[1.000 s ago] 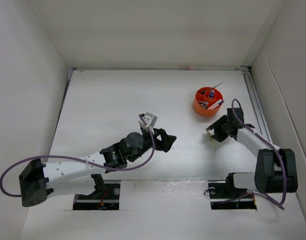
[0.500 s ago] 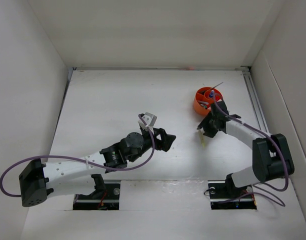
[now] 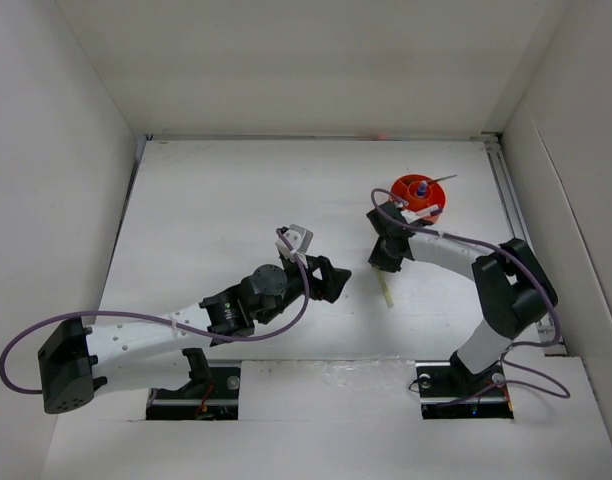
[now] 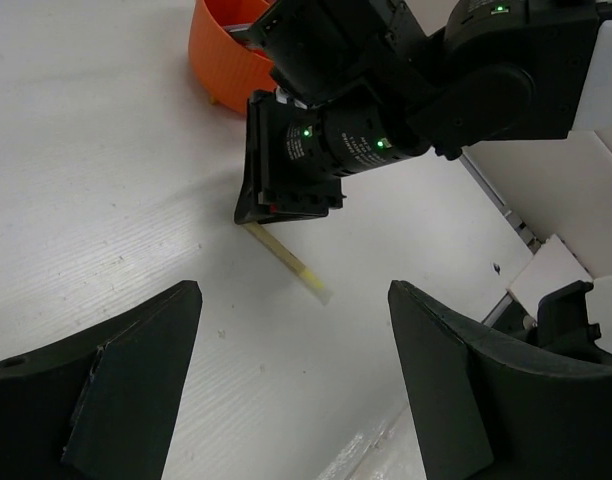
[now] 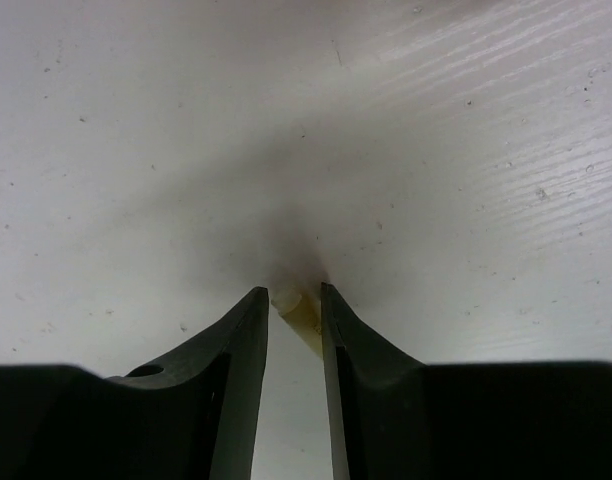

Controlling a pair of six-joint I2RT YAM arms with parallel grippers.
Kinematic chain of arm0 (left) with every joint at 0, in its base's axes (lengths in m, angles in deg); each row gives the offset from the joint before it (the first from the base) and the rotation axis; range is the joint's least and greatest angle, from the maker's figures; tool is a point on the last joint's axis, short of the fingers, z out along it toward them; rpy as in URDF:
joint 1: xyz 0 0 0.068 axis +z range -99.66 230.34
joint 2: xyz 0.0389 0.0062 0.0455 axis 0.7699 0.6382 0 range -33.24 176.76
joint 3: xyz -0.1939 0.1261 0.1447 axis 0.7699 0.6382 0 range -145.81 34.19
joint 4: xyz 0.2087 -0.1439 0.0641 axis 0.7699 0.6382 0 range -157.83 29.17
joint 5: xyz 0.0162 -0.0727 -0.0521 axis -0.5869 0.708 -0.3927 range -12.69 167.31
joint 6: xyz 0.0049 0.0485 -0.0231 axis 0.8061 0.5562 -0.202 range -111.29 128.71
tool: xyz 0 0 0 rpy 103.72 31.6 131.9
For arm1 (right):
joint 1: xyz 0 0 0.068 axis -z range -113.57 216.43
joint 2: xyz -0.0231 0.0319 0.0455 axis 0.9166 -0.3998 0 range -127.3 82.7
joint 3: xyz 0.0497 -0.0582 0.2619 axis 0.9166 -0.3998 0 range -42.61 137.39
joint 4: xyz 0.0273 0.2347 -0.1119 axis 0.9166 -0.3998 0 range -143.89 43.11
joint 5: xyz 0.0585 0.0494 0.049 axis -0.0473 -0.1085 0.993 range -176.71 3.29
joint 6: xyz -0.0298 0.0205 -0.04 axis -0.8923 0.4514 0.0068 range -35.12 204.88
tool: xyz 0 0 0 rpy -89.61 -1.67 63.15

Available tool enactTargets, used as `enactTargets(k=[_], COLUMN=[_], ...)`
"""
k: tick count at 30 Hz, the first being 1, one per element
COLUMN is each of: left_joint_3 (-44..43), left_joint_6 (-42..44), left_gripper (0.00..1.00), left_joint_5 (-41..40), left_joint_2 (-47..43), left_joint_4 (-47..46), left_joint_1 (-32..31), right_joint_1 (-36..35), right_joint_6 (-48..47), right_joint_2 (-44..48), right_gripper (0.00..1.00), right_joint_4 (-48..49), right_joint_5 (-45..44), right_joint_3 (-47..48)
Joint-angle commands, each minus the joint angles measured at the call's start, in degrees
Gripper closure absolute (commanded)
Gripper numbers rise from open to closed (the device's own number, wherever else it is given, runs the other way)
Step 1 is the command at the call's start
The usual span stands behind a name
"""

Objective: Sort the stationery into containers
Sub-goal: Move the pen to the center of the board, then pick up the pen from the center of the board.

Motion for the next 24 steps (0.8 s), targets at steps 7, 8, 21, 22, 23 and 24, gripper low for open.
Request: enactTargets(k=[7, 8, 21, 22, 23, 24], left_joint_3=[0.14, 0.14, 0.05, 0.05, 0.05, 0.05], left_joint_6=[0.45, 0.97, 0.97, 0.97, 0.97, 0.97], left_gripper=[0.28, 0.28, 0.28, 0.28, 0.28, 0.28], left_joint_5=[-1.27, -1.27, -1.36, -2.06, -2.06, -2.06], left_joint_2=[-3.17, -3.18, -2.56, -2.56, -2.56, -2.56], left_joint_4=[-1.14, -1.14, -1.14, -1.14, -1.14, -1.14], left_joint_1=[0.15, 0.15, 0.15, 0.15, 0.15, 0.15], right_joint_1=[-5.84, -6.44, -8.03, -8.03, -8.55, -8.56], right_joint_6=[1.43, 1.43, 2.04, 2.04, 1.52, 1.52], right_joint_2=[-5.62, -5.63, -3.44, -3.43, -2.74, -2.73], right_gripper=[0.64, 0.64, 0.51, 0.51, 0.51, 0.51], right_joint_4=[-6.7, -7.22, -6.79, -6.09, -6.09, -5.56], right_joint_5=[-7.38, -7.98, -6.06, -5.45, -4.75, -4.74], right_joint_3=[6.01, 6.01, 4.7, 4.7, 4.0, 3.99])
